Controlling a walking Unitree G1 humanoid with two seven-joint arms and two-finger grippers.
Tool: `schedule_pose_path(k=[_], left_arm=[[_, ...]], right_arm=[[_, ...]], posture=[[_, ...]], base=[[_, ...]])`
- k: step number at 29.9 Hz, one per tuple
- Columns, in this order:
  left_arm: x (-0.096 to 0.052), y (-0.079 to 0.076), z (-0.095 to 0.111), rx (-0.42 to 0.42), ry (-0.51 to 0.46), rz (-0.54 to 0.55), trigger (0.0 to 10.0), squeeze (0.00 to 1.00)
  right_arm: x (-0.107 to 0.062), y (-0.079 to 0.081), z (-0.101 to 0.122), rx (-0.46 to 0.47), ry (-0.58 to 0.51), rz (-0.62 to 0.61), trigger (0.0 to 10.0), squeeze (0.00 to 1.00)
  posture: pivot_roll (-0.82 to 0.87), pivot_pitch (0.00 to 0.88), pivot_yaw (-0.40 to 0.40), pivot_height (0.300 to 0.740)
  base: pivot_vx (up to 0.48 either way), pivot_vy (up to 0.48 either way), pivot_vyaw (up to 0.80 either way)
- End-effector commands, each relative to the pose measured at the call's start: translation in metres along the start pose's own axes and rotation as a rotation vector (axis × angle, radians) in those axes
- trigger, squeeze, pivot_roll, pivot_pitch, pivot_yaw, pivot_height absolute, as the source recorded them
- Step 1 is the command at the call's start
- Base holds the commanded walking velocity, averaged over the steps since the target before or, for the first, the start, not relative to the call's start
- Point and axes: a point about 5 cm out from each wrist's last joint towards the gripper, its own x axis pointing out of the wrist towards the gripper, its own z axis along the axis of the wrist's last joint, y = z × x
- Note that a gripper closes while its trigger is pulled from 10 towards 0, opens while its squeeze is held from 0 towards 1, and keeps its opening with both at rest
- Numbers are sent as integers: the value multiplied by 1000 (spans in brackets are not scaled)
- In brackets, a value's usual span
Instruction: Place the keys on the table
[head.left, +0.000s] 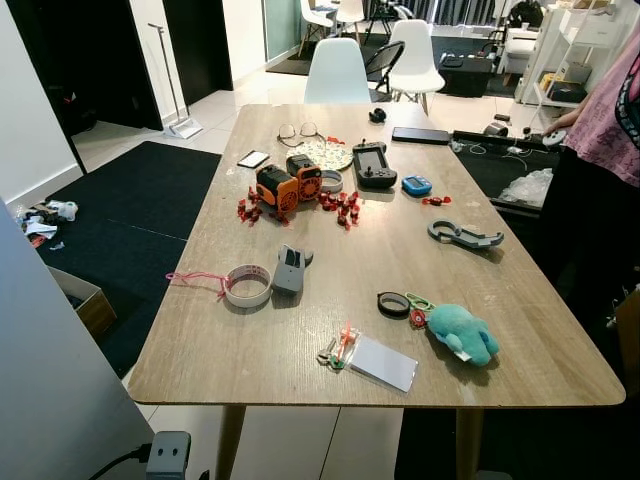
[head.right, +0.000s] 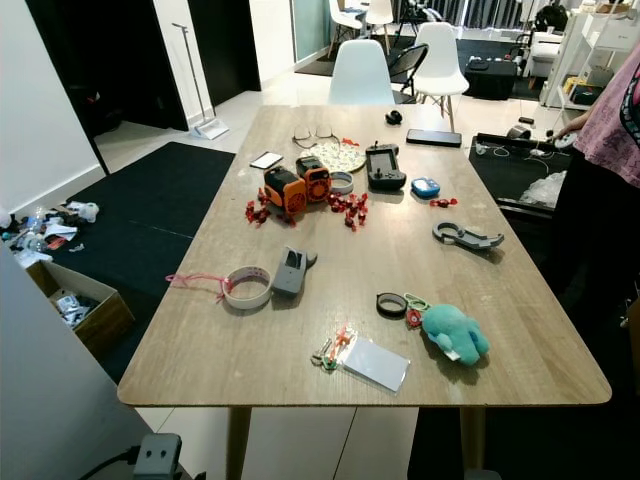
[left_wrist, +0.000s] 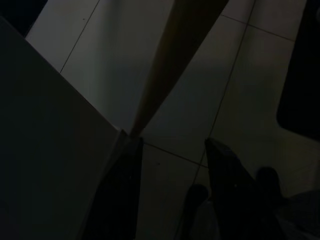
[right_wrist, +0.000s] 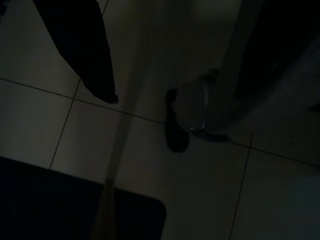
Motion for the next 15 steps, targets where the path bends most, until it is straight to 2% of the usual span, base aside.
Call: schedule_pose_path(k=[1,3,15], left_arm=[[-1,1,-3,14,25,-9,10000,0],[0,1,-4,17,39,-14,10000,0],[-1,2,-6,2,57,-6,10000,0]], right_arm=[[1,3,-1,3,6,3,10000,0],[3,14,2,36,10,13,10000,0],[4,18,-1,58,32,0,10000,0]], posture=[[50,47,3,740],[42,51,4,740],[40,49,4,740]], base=[[0,0,0],[0,0,0],[0,0,0]])
